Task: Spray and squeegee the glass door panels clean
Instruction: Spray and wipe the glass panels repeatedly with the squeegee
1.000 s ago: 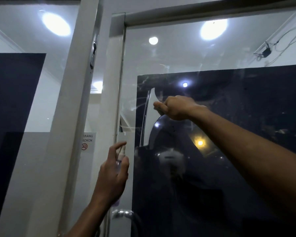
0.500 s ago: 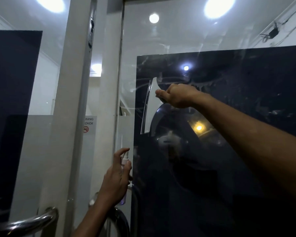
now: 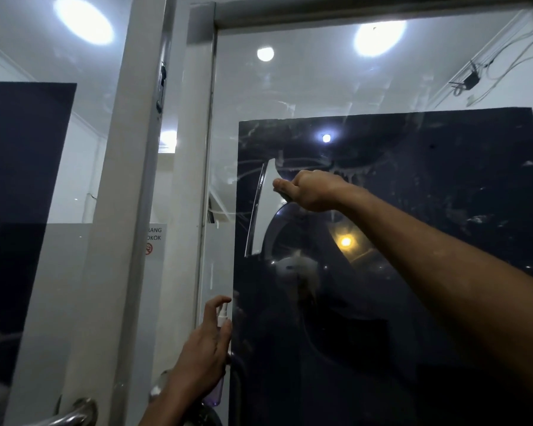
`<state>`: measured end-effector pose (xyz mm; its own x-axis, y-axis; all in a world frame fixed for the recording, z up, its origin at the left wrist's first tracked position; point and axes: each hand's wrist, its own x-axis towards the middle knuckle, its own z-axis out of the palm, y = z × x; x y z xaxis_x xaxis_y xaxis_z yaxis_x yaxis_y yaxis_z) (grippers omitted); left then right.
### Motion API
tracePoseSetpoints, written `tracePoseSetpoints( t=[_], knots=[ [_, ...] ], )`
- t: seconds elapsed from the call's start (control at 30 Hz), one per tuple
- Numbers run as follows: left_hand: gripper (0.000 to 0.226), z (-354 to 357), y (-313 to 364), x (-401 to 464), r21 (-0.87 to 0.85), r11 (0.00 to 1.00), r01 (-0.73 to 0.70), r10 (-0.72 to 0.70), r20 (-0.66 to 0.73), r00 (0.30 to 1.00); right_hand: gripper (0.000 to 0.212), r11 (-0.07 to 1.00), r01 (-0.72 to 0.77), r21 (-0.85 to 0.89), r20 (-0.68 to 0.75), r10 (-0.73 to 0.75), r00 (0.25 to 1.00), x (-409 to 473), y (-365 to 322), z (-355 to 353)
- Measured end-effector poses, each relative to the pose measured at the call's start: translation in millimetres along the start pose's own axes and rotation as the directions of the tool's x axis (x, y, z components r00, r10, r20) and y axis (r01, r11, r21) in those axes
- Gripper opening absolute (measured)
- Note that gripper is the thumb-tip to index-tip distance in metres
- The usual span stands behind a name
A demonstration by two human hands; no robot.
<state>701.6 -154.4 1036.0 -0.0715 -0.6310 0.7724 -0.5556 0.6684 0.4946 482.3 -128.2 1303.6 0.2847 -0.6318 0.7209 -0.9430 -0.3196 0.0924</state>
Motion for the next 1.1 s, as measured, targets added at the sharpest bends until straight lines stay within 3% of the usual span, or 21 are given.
tracePoseSetpoints(
  t=[0.23, 0.67, 0.83, 1.1],
  knots=[
    [0.030, -5.2, 4.9, -10.3, 0.115, 0.993, -0.018, 0.014, 0.042, 0.999, 0.072, 0.999, 0.018, 0.031, -0.004, -0.017, 1.000, 1.4, -4.3, -3.3],
    [0.029, -19.4, 30.2, -34.8, 0.135, 0.990, -0.039, 0.036, 0.028, 0.999, 0.061, 0.991, 0.068, 0.117, -0.038, -0.064, 0.997, -4.8, -18.7, -30.1],
    [0.034, -23.9, 41.9, -46.0, 0.160, 0.986, -0.050, 0.048, 0.019, 0.999, 0.070, 0.985, 0.075, 0.153, -0.043, -0.069, 0.997, -11.0, -22.1, -38.7],
    [0.043, -24.5, 43.9, -48.8, 0.274, 0.962, 0.007, -0.021, 0.046, 0.999, 0.072, 0.986, 0.082, 0.143, -0.045, -0.076, 0.996, -13.1, -18.5, -46.8]
  ],
)
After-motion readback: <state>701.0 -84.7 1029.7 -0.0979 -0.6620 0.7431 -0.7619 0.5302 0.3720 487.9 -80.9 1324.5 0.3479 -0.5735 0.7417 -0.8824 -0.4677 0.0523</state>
